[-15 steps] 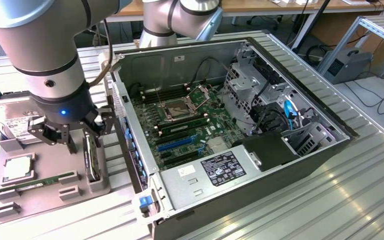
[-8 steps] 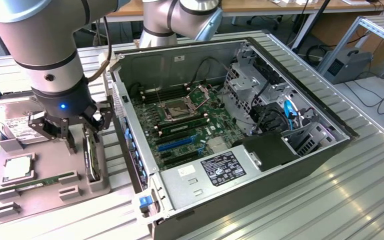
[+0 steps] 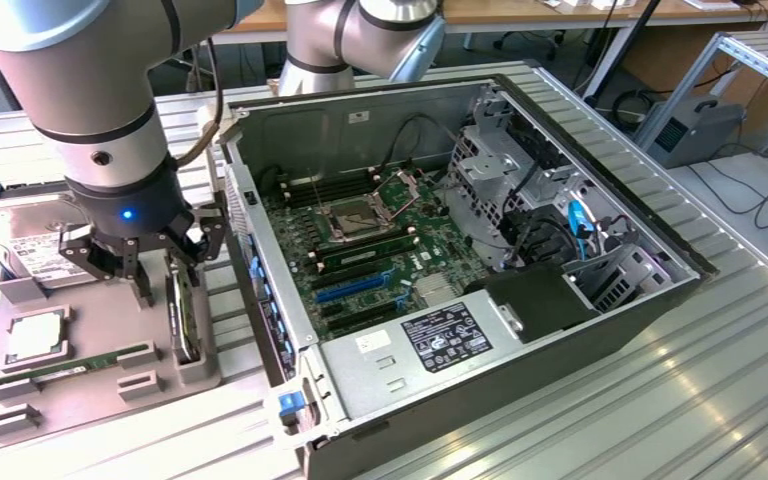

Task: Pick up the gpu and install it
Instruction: 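Pick up the gpu and move the gpu toward the slot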

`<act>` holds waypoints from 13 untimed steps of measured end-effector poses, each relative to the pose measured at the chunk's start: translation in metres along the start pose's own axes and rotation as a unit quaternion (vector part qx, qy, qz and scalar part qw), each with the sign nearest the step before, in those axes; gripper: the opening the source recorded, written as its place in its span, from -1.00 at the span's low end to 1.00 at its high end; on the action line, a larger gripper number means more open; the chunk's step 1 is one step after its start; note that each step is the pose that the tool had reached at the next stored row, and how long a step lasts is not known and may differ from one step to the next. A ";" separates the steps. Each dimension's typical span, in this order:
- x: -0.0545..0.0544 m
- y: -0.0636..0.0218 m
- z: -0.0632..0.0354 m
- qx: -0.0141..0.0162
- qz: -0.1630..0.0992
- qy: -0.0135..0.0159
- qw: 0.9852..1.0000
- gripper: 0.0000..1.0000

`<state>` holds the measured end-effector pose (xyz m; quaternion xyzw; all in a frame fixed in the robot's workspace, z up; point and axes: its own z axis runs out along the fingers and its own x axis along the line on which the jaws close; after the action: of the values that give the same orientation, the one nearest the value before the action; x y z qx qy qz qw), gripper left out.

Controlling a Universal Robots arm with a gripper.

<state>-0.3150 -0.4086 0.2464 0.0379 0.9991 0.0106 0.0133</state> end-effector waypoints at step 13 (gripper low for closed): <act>0.000 0.0000 0.0024 0.000 0.000 0.000 1.000 0.08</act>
<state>-0.3149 -0.4086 0.2440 0.0379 0.9991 0.0107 0.0135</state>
